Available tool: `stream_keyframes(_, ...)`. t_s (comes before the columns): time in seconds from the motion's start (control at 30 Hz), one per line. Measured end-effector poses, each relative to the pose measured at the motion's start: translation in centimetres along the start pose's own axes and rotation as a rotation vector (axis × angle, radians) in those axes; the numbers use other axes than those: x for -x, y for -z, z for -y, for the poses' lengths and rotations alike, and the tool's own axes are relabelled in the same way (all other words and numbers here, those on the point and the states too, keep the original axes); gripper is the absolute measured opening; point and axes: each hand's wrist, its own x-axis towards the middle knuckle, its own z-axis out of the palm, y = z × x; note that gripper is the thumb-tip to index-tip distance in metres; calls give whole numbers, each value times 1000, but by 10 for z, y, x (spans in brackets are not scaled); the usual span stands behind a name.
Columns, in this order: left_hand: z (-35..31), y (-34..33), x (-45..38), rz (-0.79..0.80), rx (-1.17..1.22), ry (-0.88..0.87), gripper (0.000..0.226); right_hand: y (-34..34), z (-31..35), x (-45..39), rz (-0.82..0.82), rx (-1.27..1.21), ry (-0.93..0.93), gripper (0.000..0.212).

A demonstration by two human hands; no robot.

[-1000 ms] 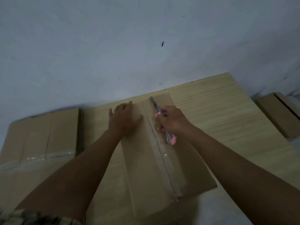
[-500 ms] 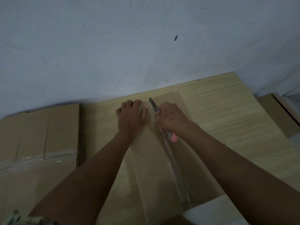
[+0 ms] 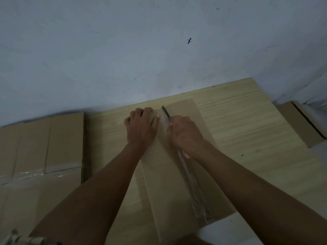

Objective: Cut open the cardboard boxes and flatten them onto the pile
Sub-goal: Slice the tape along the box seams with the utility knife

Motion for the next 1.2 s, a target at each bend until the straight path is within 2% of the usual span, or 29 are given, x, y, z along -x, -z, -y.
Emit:
stream_keyframes(0.3, 0, -2, -1, -4, 8, -15, 35, 16, -1, -6, 88, -37, -11, 34)
stream_keyframes(0.5, -1, -1, 1, -34, 12, -21, 34, 24, 12, -2, 95, 29, 31, 33)
stream_keyframes(0.73, -3, -2, 1, -26, 10, -9, 35, 18, 14, 3, 57, 19, -12, 35)
stream_keyframes(1.2, -6, -5, 3, -6, -26, 6, 36, 16, 19, 11, 106, 49, 4, 32)
